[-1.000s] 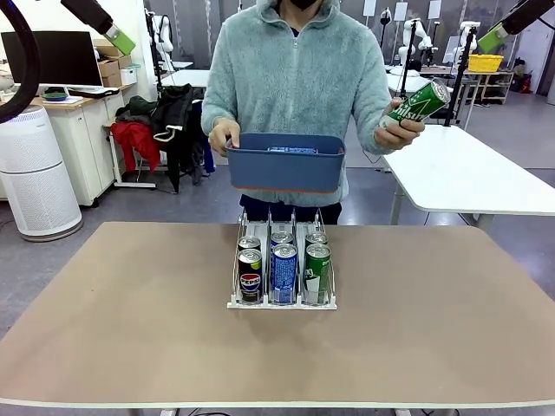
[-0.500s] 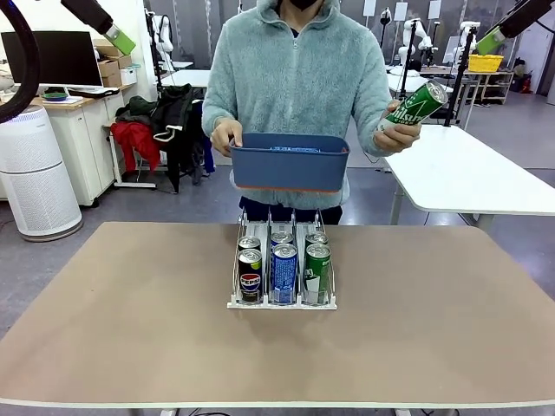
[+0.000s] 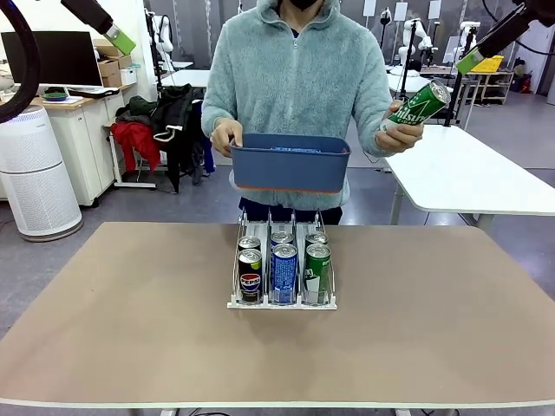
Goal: Fill the beverage cans into the dispenser.
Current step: Pick up the Sprite handed by the human.
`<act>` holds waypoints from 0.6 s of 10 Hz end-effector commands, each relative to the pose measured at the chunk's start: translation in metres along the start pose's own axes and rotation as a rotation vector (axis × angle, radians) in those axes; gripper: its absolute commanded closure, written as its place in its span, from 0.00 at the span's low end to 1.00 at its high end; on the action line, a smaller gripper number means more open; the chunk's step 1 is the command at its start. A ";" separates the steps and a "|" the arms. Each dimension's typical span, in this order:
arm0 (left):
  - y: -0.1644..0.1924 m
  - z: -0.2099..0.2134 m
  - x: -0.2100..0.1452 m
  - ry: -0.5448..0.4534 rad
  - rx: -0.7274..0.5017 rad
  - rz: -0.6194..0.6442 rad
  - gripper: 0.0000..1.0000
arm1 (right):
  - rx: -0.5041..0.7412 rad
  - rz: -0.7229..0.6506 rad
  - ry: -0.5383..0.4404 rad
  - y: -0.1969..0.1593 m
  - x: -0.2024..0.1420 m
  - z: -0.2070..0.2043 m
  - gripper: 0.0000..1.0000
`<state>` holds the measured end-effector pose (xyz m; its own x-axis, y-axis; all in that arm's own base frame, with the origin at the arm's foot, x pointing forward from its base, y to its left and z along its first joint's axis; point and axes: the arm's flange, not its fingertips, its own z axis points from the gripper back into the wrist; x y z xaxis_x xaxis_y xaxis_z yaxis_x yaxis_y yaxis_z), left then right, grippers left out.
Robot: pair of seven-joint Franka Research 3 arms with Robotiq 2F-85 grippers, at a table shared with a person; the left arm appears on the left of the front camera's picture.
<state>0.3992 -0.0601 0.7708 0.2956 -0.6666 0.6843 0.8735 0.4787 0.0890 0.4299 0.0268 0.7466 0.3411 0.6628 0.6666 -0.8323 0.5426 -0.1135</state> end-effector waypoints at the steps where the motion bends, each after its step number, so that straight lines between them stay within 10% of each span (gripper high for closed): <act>1: -0.001 0.001 0.000 0.000 0.000 0.002 0.00 | 0.043 0.000 -0.035 0.000 -0.005 -0.015 0.00; 6: -0.001 0.001 0.000 0.000 0.000 0.002 0.00 | 0.109 -0.018 -0.046 0.006 -0.014 -0.050 0.00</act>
<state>0.3992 -0.0601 0.7709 0.2954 -0.6666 0.6844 0.8735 0.4786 0.0892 0.4423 0.0454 0.7064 0.3741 0.6366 0.6744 -0.8572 0.5149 -0.0105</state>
